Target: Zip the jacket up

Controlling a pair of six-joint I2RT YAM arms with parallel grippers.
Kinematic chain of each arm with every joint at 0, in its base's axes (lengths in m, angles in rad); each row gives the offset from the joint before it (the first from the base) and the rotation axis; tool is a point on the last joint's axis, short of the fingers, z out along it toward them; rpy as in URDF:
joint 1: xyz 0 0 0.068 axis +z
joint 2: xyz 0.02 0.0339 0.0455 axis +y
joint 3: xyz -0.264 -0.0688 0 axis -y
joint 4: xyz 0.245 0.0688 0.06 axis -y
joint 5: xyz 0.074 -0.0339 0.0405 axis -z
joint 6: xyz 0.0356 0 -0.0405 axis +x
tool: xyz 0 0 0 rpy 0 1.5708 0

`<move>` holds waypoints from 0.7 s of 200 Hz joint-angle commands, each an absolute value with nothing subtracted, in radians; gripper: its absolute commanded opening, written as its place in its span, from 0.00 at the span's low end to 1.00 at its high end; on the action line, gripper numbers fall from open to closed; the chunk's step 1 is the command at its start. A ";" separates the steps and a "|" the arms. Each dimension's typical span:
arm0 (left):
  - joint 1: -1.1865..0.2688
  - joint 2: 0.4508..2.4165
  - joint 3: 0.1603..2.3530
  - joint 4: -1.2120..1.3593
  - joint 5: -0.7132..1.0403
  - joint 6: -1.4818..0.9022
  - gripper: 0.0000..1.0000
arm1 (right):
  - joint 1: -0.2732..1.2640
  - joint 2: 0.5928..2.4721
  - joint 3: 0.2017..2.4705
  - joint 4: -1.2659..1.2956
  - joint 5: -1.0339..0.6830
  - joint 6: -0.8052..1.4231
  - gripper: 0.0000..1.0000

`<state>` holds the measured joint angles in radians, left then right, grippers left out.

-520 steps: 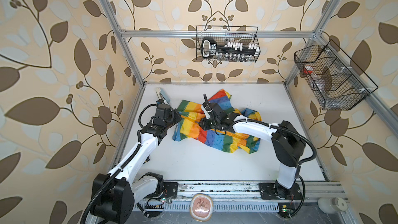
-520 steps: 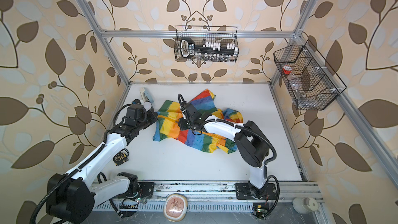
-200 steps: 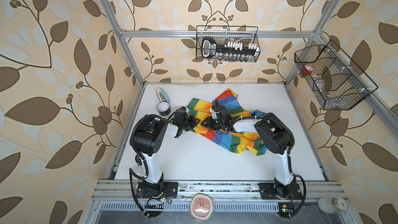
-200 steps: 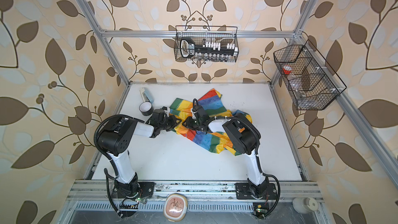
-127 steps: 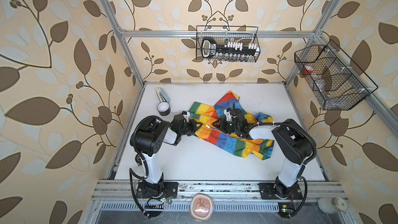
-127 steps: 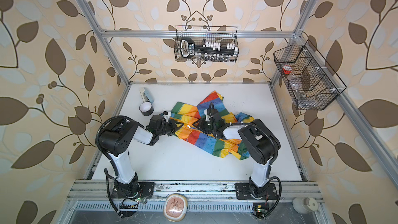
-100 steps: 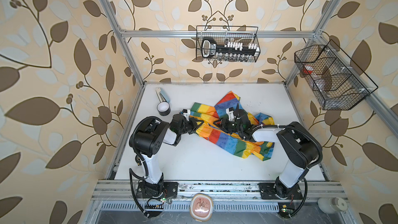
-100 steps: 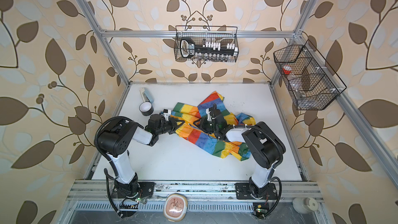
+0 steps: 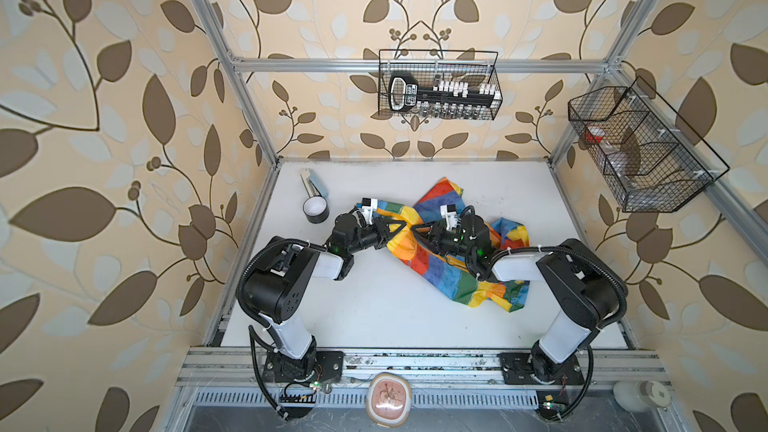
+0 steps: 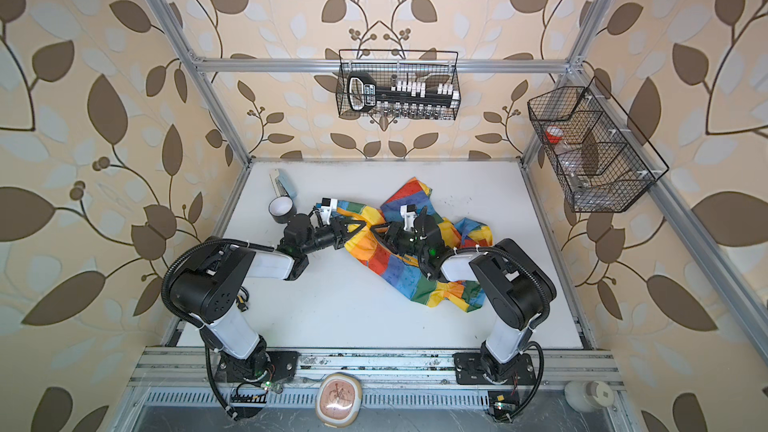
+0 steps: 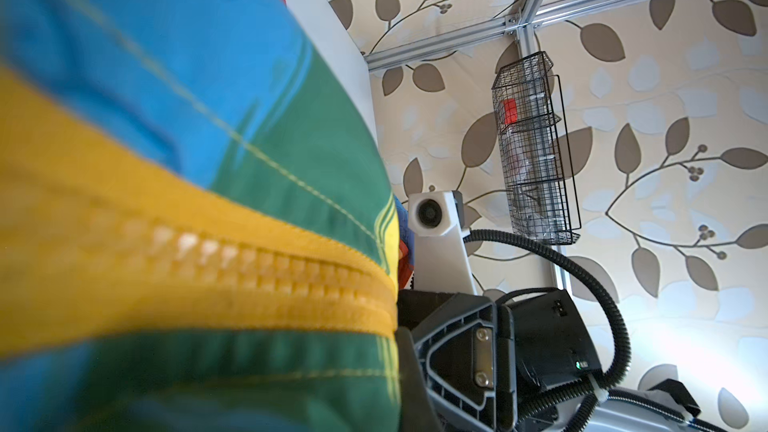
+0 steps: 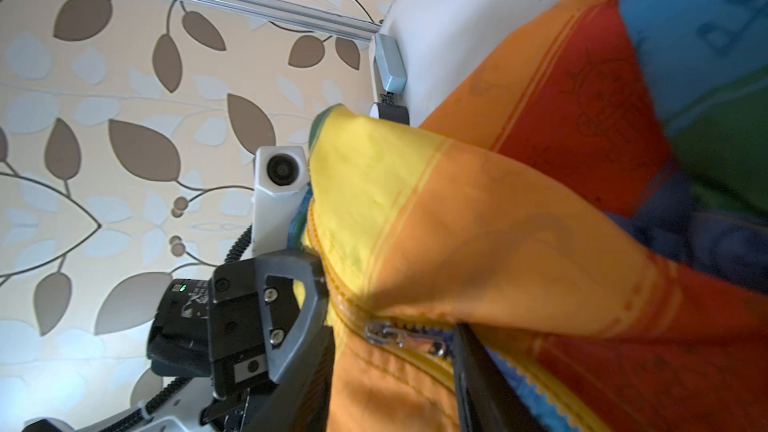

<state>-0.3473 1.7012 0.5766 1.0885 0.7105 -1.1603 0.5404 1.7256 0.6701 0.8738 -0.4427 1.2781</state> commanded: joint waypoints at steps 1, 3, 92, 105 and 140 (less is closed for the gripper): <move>-0.356 1.650 0.607 1.177 0.755 -1.190 0.00 | 0.540 1.717 0.643 1.003 -0.443 1.360 0.47; -0.356 1.650 0.607 1.180 0.754 -1.193 0.00 | 0.541 1.719 0.642 1.010 -0.442 1.365 0.48; -0.375 1.642 0.644 1.307 0.732 -1.310 0.00 | 0.578 1.784 0.621 1.231 -0.435 1.479 0.46; -0.376 1.634 0.642 1.300 0.732 -1.307 0.00 | 0.578 1.787 0.616 1.264 -0.431 1.494 0.44; -0.376 1.621 0.636 1.270 0.735 -1.287 0.00 | 0.562 1.765 0.573 1.328 -0.411 1.518 0.41</move>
<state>-0.3676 1.6752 0.6018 1.1923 0.7078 -1.2964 0.5690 1.7714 0.6094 1.2076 -0.4259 1.4540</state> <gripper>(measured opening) 0.069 0.420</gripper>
